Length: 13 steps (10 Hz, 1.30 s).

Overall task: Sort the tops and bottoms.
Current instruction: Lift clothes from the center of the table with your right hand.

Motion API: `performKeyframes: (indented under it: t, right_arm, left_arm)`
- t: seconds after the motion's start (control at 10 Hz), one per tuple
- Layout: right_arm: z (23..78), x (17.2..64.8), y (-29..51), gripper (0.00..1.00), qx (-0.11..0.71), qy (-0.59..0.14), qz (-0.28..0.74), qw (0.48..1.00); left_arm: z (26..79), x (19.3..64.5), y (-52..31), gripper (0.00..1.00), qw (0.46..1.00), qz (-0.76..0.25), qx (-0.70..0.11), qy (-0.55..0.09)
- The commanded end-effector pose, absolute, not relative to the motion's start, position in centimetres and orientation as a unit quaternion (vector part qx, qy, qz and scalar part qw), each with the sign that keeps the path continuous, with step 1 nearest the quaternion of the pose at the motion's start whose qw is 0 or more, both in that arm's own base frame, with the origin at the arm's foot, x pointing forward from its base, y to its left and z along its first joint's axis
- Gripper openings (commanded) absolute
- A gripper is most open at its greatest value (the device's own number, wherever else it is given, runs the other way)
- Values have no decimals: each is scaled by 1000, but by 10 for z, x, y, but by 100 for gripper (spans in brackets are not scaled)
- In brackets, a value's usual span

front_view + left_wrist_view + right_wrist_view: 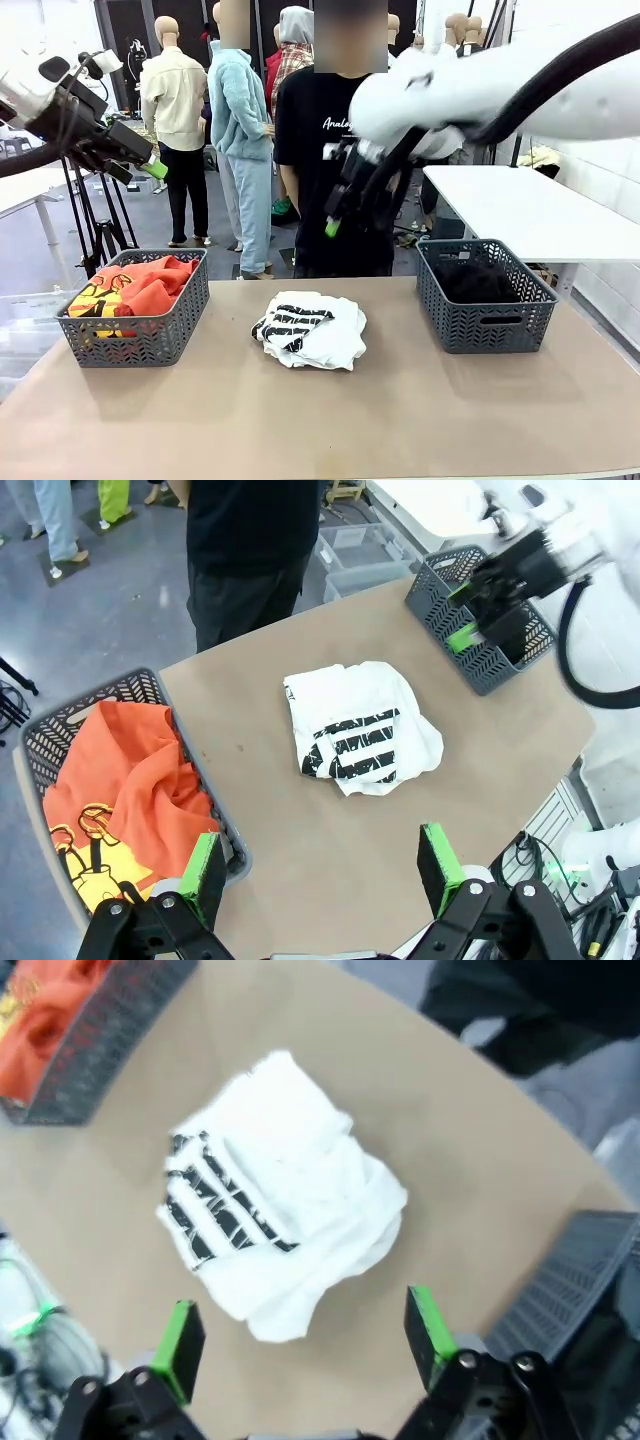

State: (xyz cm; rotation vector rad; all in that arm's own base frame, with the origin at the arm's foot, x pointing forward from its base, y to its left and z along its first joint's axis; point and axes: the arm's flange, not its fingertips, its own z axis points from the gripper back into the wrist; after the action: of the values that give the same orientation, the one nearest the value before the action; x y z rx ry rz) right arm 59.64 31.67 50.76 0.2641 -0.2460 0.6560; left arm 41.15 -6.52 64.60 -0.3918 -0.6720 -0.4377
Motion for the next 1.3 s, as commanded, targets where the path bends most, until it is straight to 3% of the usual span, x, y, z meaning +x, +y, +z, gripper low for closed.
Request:
performKeyframes:
  t: [0.0,0.6,0.9,1.2]
  right_arm:
    - [489,630,376,100,75,-70,335,937]
    - [391,628,435,100,40,64,405,911]
    - [369,622,431,100,44,80,417,904]
    - [357,608,431,100,57,37,446,892]
  left_arm:
    - [647,411,-66,100,902,-204,-190,-329]
    - [647,411,-66,100,902,-204,-190,-329]
    - [647,411,-66,100,902,-204,-190,-329]
    - [647,411,-66,100,902,-204,-190,-329]
